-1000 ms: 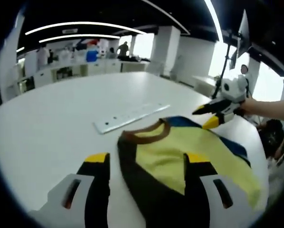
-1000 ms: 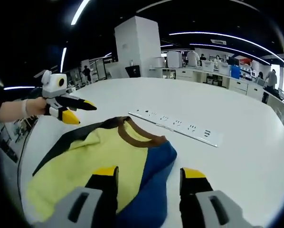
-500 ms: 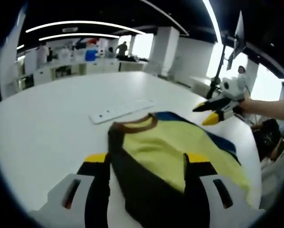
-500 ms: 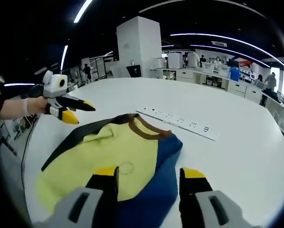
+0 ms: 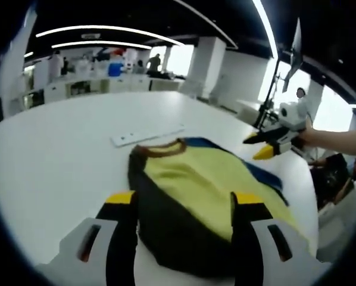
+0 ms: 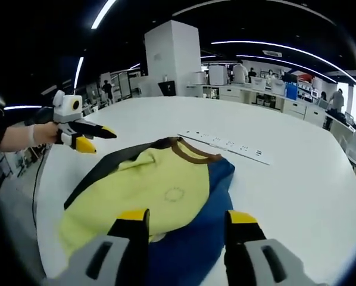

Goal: Fold the garment on the visible template until the final outline fits inside the template.

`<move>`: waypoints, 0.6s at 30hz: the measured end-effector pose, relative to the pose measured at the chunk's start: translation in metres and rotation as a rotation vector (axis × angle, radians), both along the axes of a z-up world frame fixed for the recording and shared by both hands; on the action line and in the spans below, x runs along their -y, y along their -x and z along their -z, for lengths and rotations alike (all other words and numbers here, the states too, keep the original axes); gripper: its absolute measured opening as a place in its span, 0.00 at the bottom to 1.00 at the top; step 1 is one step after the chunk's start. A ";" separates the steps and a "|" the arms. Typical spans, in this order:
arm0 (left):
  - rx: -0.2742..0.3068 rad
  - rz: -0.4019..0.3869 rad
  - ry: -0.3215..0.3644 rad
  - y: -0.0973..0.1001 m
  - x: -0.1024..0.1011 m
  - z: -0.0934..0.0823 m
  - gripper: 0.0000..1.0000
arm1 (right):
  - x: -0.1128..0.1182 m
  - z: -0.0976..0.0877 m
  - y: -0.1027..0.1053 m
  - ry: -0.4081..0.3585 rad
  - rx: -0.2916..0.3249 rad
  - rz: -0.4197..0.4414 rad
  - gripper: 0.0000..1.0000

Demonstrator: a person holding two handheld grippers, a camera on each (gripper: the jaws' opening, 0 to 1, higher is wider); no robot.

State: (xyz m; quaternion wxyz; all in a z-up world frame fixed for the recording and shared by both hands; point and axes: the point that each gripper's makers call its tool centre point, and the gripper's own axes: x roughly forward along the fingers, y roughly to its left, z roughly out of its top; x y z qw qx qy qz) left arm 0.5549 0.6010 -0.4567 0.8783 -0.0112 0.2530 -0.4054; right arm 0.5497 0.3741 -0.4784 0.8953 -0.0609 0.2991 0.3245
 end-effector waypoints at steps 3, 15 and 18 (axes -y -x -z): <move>0.000 -0.002 -0.004 0.005 -0.005 -0.001 0.60 | 0.001 -0.004 0.007 0.005 0.005 0.000 0.49; -0.002 0.019 -0.008 0.049 -0.014 -0.007 0.64 | 0.000 -0.017 0.047 0.012 0.013 -0.015 0.54; -0.006 0.016 -0.006 0.061 -0.020 -0.009 0.65 | 0.002 -0.015 0.059 0.009 0.007 -0.009 0.54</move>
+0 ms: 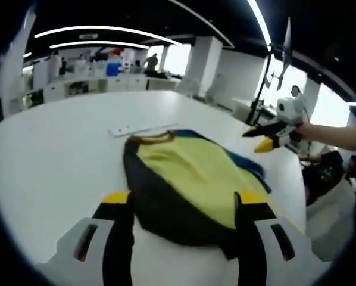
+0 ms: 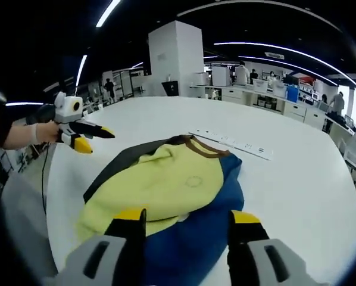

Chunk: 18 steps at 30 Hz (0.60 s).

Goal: Fold the garment on the visible template until the final outline fits inside the template.

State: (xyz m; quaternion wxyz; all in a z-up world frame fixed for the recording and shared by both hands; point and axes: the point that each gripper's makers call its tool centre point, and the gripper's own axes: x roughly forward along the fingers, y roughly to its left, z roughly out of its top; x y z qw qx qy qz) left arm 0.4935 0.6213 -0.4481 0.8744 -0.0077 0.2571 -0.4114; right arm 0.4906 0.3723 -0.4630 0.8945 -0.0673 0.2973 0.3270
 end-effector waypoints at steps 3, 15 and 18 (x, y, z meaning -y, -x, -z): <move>-0.001 0.001 -0.003 0.010 -0.005 -0.001 0.66 | 0.002 0.002 0.016 0.004 -0.008 0.005 0.54; -0.012 -0.018 -0.009 0.044 -0.023 0.000 0.67 | 0.010 0.006 0.060 0.026 -0.017 0.019 0.54; -0.012 -0.027 -0.008 0.046 -0.028 -0.001 0.67 | 0.009 0.004 0.068 0.019 -0.016 0.018 0.54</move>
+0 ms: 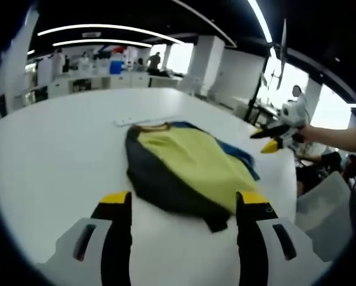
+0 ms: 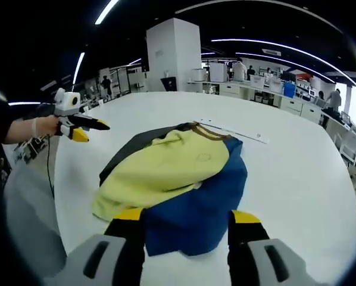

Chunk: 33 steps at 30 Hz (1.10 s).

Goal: Fold the garment on the visible template until the final outline fits inside the template.

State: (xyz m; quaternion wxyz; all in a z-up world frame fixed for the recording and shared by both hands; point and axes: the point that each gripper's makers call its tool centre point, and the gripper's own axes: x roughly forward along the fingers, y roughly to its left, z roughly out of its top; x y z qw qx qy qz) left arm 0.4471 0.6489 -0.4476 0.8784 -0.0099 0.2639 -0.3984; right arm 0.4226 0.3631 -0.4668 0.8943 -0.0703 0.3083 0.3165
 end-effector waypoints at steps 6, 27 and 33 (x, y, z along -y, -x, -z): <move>0.004 -0.015 0.013 0.009 -0.001 -0.003 0.67 | -0.003 0.001 0.013 0.013 0.004 -0.007 0.53; -0.013 -0.042 0.029 0.013 -0.007 -0.002 0.66 | -0.034 0.041 0.050 0.117 -0.035 -0.130 0.25; -0.016 -0.050 0.025 0.015 -0.010 0.000 0.66 | -0.031 0.057 0.045 0.143 -0.050 -0.140 0.23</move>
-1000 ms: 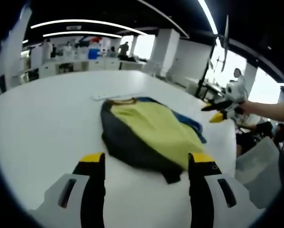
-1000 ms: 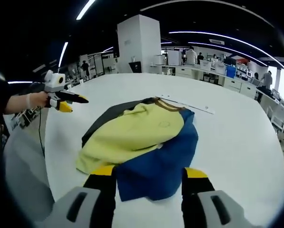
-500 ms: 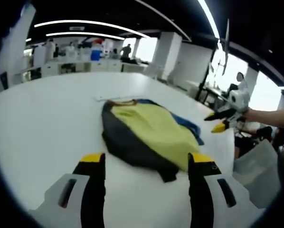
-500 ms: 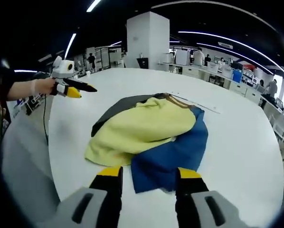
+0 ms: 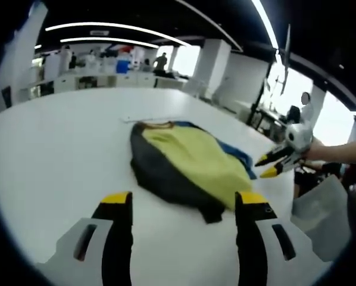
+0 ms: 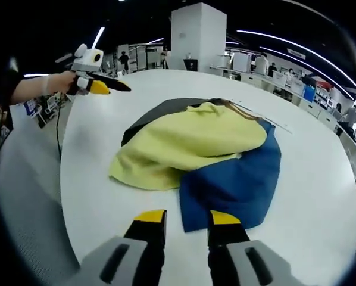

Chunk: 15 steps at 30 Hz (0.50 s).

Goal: Fold the garment on the visible template until the final outline fits inside the template.

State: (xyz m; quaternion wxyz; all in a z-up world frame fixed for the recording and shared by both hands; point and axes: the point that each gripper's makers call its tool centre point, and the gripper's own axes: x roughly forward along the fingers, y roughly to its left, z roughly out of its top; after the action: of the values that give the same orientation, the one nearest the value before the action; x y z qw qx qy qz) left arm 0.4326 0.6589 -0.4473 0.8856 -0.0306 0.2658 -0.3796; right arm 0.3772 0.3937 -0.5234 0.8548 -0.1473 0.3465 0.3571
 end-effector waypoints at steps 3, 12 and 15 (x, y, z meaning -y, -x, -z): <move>-0.003 -0.004 0.000 0.000 -0.002 0.001 0.66 | 0.000 0.000 -0.001 0.008 0.002 -0.005 0.22; -0.012 -0.011 -0.003 0.001 -0.005 0.003 0.66 | -0.001 0.009 -0.005 0.040 -0.002 -0.020 0.18; -0.012 -0.014 -0.003 0.001 -0.007 0.003 0.66 | -0.004 0.010 -0.005 0.034 -0.005 -0.022 0.16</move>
State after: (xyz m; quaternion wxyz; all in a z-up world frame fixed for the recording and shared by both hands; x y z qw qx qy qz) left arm 0.4317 0.6655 -0.4508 0.8868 -0.0336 0.2713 -0.3726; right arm 0.3817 0.3974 -0.5333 0.8473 -0.1647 0.3530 0.3611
